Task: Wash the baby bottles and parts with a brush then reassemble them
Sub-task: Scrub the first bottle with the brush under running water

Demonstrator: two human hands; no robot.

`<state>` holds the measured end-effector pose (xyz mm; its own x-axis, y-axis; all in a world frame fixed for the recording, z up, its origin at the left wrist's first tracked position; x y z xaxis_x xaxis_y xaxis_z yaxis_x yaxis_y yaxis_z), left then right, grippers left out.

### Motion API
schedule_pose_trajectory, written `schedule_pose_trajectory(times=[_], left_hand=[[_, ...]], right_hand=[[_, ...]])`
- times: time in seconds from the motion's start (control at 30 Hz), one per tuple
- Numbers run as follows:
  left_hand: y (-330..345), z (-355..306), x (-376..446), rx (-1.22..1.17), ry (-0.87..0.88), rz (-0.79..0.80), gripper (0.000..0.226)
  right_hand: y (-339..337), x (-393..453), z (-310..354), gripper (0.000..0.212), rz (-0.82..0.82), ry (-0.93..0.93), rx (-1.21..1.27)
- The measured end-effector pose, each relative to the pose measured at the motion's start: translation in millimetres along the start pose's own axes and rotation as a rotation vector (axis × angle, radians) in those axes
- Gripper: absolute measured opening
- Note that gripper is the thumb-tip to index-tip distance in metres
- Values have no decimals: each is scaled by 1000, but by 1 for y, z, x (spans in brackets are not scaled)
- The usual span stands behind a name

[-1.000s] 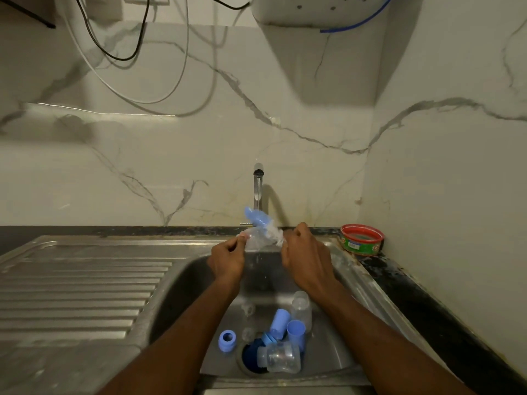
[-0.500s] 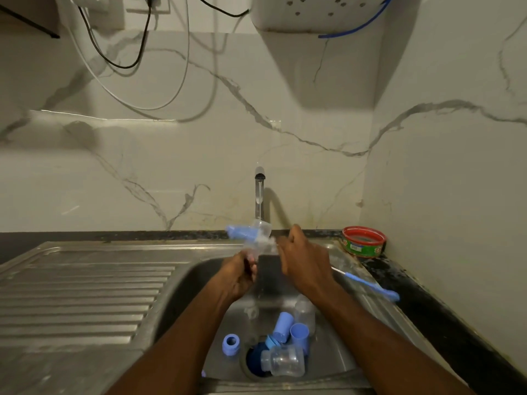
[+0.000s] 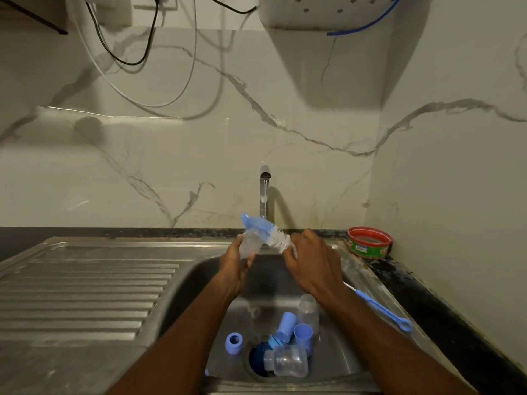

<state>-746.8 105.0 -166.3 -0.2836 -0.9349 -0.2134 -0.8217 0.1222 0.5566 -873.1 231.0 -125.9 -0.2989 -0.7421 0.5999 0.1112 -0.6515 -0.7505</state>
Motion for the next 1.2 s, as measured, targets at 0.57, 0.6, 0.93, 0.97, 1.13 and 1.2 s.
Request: schedule_pose_trajectory(times=[0.57, 0.6, 0.93, 0.97, 1.13, 1.2], left_hand=[[5, 1, -2, -146, -185, 302, 62], [6, 2, -3, -139, -178, 310, 60], [4, -4, -9, -188, -88, 210, 59], [5, -2, -10, -195, -98, 238, 61], [5, -9, -8, -204, -18, 213, 53], [3, -9, -6, -212, -3, 215, 41]], right_hand=[[0, 6, 13, 32, -101, 18, 54], [-1, 8, 13, 31, -104, 24, 53], [-1, -2, 18, 27, -44, -75, 121], [-1, 0, 20, 28, -57, -66, 125], [-3, 2, 14, 32, -64, 39, 152], [-2, -1, 10, 28, -18, 29, 192]])
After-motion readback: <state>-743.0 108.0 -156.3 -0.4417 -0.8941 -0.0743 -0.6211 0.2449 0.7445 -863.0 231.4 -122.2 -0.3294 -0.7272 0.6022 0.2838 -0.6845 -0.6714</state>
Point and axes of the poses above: each hand's wrist, its own x-axis towards the middle knuckle, its own y-axis out of the palm, z = x × y, the point moved 1 cm from there along x, towards the middle knuckle, and after that the axes turned 5 degrees about x, right-handed, at the moved point
